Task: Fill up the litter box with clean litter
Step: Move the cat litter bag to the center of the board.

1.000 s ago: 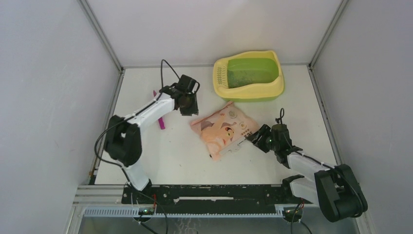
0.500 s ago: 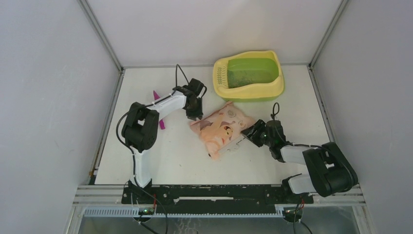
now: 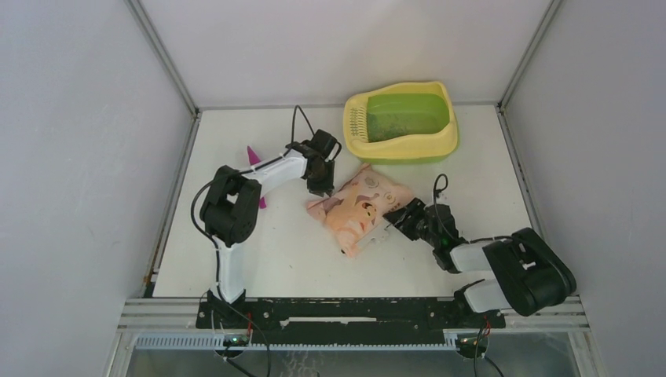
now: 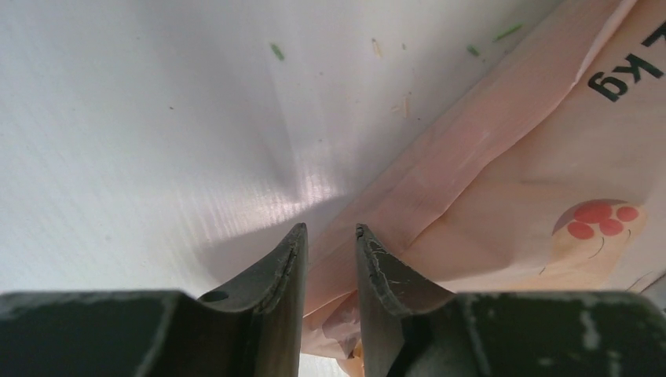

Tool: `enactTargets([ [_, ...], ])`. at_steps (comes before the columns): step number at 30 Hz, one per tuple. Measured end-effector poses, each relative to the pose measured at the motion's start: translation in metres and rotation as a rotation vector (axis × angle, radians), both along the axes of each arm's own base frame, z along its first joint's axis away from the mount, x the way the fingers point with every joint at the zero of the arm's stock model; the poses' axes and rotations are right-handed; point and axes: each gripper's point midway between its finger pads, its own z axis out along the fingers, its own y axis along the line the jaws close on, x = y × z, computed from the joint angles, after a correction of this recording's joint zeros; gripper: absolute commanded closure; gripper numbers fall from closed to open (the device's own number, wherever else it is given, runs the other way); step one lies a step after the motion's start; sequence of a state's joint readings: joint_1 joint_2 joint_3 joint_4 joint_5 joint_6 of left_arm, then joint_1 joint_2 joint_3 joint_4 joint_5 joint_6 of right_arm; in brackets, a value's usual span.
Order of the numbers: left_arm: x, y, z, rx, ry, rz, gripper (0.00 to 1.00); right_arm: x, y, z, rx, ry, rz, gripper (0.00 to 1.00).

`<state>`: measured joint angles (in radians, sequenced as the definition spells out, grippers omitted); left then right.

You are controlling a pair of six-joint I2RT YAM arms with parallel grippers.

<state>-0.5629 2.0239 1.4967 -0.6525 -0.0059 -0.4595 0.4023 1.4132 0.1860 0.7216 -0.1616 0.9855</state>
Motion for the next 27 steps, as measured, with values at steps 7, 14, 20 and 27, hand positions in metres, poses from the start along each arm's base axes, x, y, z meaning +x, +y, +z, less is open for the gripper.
enactTargets([
  [7, -0.008, -0.014, 0.001, -0.023, 0.008, -0.036, 0.67, 0.012, -0.007, 0.022, 0.003, -0.083, -0.014, 0.4],
  [14, -0.021, -0.03, 0.001, -0.039, 0.016, -0.091, 0.67, 0.034, -0.02, 0.027, 0.029, -0.091, -0.04, 0.54],
  [20, -0.028, -0.04, 0.002, -0.049, 0.02, -0.125, 0.67, 0.053, -0.005, 0.053, 0.043, -0.129, 0.038, 0.87],
  [27, -0.034, -0.049, 0.012, -0.073, 0.01, -0.151, 0.67, 0.031, -0.021, 0.078, -0.038, -0.131, 0.052, 1.0],
])
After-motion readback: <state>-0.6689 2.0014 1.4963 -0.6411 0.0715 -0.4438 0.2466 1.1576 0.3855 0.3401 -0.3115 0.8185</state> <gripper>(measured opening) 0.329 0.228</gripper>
